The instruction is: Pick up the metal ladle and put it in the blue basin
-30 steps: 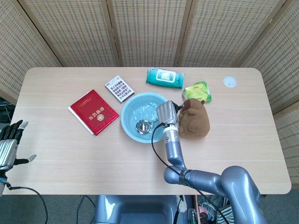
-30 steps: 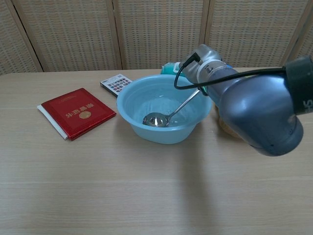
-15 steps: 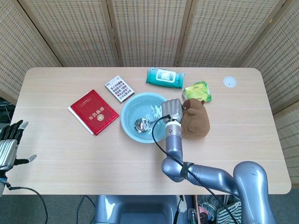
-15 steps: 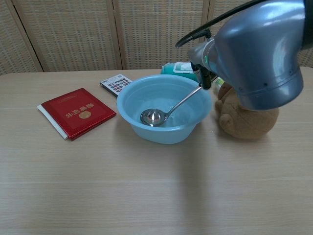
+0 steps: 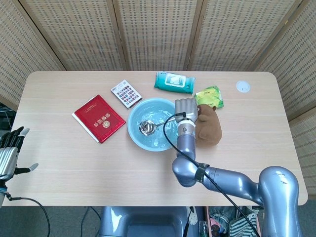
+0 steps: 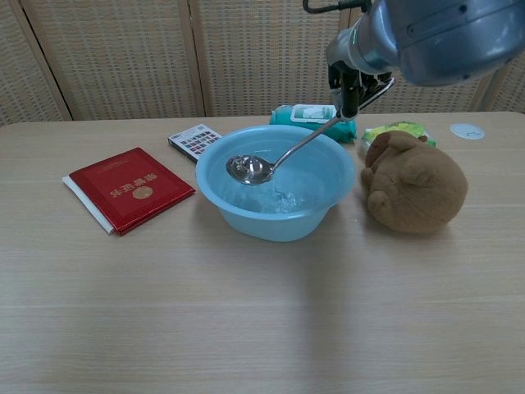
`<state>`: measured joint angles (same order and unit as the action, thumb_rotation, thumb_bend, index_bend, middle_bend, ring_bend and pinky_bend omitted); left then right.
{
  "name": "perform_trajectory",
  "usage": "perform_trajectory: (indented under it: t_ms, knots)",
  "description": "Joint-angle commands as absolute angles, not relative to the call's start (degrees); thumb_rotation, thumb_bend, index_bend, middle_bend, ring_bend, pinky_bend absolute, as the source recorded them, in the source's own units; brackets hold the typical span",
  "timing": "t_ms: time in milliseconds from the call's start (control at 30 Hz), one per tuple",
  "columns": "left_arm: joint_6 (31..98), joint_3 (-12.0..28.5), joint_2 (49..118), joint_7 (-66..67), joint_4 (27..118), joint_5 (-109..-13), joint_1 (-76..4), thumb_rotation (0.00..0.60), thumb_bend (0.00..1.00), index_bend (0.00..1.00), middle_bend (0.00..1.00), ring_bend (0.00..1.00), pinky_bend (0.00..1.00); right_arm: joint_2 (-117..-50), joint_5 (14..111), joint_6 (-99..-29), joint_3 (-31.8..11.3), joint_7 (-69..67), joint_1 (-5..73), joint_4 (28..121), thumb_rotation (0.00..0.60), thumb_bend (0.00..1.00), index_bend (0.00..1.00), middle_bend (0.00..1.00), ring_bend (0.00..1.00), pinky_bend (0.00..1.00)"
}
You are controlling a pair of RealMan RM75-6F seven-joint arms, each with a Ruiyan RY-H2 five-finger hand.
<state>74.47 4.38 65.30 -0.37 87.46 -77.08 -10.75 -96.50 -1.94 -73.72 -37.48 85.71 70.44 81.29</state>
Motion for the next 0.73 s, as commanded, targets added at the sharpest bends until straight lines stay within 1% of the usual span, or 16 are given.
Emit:
perform_trajectory:
  t_ms: [33,233,733]
  knots:
    - [74.46,4.39,65.23,-0.51,87.46,-77.11,-10.76,0.600,0.00,0.00,0.00,0.00,0.00,-95.19,-3.47,-74.69,-38.21,85.27,71.05,82.53,0.600,0.90,0.75,0.91,0.86,1.00]
    - [74.54,4.24,65.04,-1.15,87.31,-77.33,-10.61,0.600,0.00,0.00,0.00,0.00,0.00,-93.00,-4.91,-76.91,-38.31,84.65,71.84,84.42,0.600,0.90,0.75,0.91,0.86,1.00]
    - [73.89,4.33,65.25,-0.95,87.05,-77.14,-11.04,0.600,0.00,0.00,0.00,0.00,0.00,-91.96,-5.53,-78.76,-34.94,85.13,73.59,83.40,0.600,0.90,0.75,0.91,0.86,1.00]
